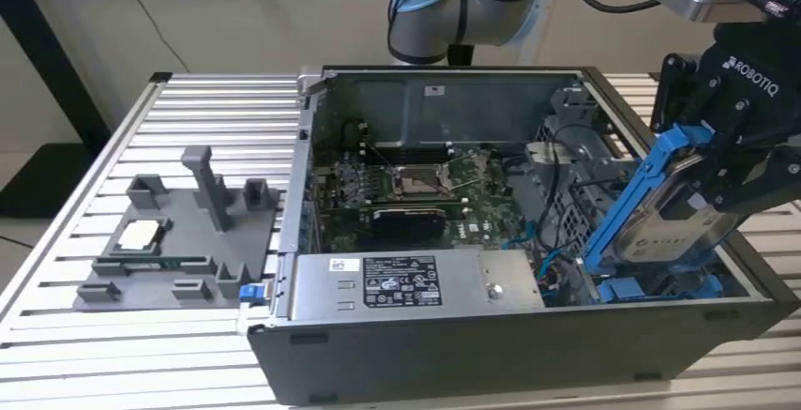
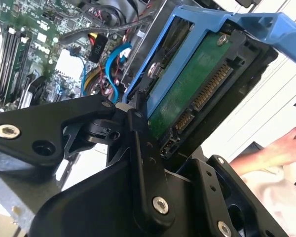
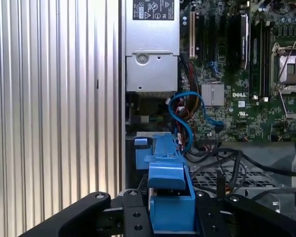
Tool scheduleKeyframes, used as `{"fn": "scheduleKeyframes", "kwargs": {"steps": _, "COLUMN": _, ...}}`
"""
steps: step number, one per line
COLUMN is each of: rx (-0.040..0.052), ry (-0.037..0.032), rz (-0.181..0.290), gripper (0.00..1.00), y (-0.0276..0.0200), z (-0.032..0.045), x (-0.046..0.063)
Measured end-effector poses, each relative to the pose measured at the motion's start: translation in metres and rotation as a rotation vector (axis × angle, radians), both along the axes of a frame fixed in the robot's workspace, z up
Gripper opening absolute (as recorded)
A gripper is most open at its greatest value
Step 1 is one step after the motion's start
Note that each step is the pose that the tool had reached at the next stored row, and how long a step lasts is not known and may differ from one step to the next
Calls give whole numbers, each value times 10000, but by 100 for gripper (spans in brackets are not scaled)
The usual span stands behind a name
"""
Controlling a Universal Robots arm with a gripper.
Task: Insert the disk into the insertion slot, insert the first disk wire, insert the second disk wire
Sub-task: 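Insert the disk into the insertion slot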
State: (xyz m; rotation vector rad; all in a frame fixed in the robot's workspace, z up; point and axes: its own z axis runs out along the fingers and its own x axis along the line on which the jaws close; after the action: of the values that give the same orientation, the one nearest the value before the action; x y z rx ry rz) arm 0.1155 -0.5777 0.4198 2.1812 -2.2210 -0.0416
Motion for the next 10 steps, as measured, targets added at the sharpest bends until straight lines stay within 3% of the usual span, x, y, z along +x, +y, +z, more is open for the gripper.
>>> {"fn": "scheduleKeyframes", "kwargs": {"steps": 10, "rx": 39, "ry": 0, "rz": -2, "gripper": 33, "y": 7, "z": -97, "x": 61}}
